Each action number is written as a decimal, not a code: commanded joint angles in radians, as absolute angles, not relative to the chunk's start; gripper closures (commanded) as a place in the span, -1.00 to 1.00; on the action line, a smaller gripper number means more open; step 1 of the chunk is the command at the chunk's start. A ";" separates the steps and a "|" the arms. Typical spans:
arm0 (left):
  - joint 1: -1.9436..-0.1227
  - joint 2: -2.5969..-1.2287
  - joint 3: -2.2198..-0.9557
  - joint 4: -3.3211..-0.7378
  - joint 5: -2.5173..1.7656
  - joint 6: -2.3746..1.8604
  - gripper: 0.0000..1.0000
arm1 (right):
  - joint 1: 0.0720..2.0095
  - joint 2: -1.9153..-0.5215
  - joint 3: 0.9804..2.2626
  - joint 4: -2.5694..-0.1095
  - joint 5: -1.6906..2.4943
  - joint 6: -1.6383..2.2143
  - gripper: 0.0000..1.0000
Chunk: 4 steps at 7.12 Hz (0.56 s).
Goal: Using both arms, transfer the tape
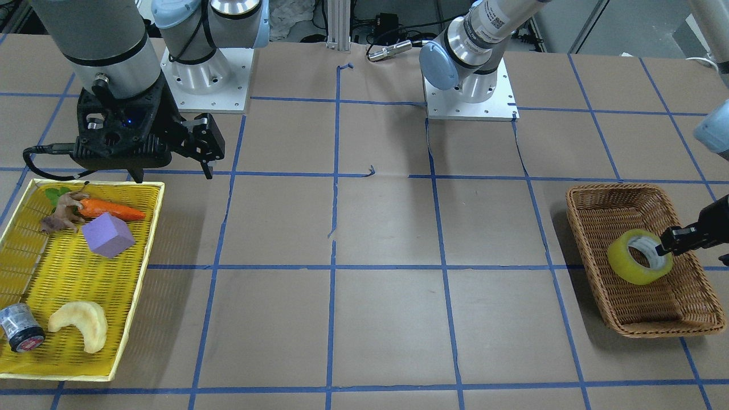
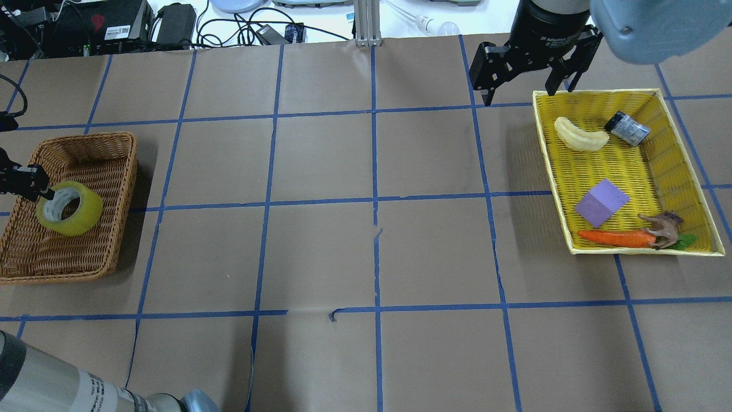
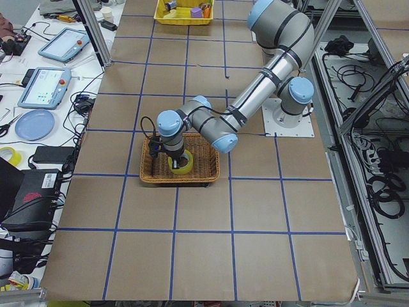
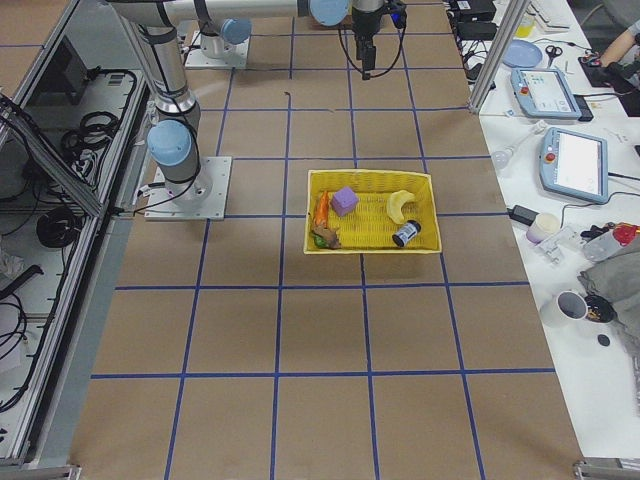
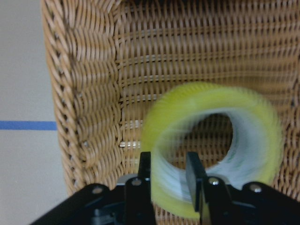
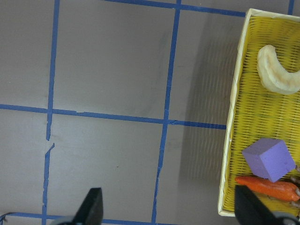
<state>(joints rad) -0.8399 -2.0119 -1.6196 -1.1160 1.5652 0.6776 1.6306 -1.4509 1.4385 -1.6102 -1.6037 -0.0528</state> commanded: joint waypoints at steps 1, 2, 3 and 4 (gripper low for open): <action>-0.880 -1.944 -1.602 -1.202 1.571 0.582 -1.00 | 1.629 -1.445 1.434 -1.612 -1.603 -0.052 -1.00; -0.943 -1.884 -1.573 -1.279 1.572 0.512 -1.00 | 1.631 -1.447 1.434 -1.617 -1.601 -0.054 -1.00; -1.022 -1.832 -1.528 -1.393 1.568 0.449 -1.00 | 1.631 -1.442 1.431 -1.618 -1.603 -0.054 -1.00; -1.091 -1.771 -1.507 -1.446 1.571 0.355 -1.00 | 1.632 -1.448 1.437 -1.612 -1.603 -0.052 -1.00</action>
<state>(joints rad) -1.0076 -1.8412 -1.5403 -1.3608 1.5697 0.4545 1.6309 -1.4453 1.4341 -1.6159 -1.6027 -0.0532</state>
